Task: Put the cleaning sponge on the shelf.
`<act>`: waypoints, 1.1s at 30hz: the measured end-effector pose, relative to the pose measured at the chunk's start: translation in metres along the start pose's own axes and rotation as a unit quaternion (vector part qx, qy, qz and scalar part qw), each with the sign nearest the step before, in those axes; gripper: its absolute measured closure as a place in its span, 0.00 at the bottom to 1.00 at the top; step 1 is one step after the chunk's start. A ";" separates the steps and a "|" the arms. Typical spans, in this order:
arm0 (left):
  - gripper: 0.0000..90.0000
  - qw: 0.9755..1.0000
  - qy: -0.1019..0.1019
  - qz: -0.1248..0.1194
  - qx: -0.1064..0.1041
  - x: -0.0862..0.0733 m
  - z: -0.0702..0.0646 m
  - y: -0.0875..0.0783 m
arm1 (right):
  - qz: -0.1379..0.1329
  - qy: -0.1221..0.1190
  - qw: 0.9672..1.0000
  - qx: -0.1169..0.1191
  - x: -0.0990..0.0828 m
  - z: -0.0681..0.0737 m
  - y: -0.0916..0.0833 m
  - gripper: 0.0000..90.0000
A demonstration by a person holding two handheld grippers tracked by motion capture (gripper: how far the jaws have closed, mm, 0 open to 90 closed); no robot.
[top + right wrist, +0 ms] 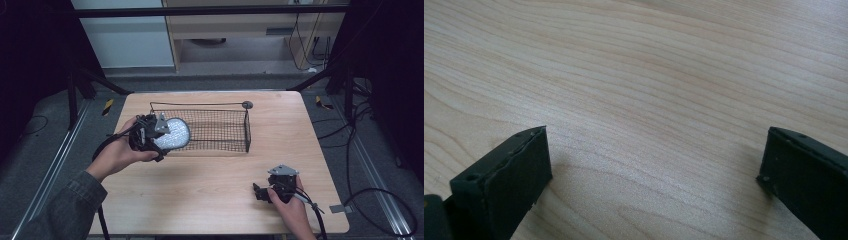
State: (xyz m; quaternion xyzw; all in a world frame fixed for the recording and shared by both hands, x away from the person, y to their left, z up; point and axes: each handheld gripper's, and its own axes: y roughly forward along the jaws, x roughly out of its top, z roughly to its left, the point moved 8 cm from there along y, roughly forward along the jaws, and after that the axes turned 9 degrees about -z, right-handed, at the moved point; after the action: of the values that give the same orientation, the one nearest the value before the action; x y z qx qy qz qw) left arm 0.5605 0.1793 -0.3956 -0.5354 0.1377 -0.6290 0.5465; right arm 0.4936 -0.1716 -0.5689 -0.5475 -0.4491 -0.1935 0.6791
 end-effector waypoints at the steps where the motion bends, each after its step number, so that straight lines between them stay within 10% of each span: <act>1: 0.13 1.000 0.000 0.001 0.002 0.001 0.002 0.001 | 0.000 0.000 1.000 0.000 0.000 0.000 0.000 0.00; 33: 0.13 0.999 0.036 0.001 0.023 0.026 0.050 0.024 | 0.001 -0.001 1.000 0.001 0.000 0.000 0.001 0.00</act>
State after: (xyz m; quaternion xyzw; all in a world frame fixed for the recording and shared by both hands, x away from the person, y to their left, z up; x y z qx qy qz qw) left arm 0.6186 0.1697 -0.3808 -0.4994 0.1437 -0.6504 0.5540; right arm 0.4943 -0.1713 -0.5690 -0.5476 -0.4492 -0.1921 0.6793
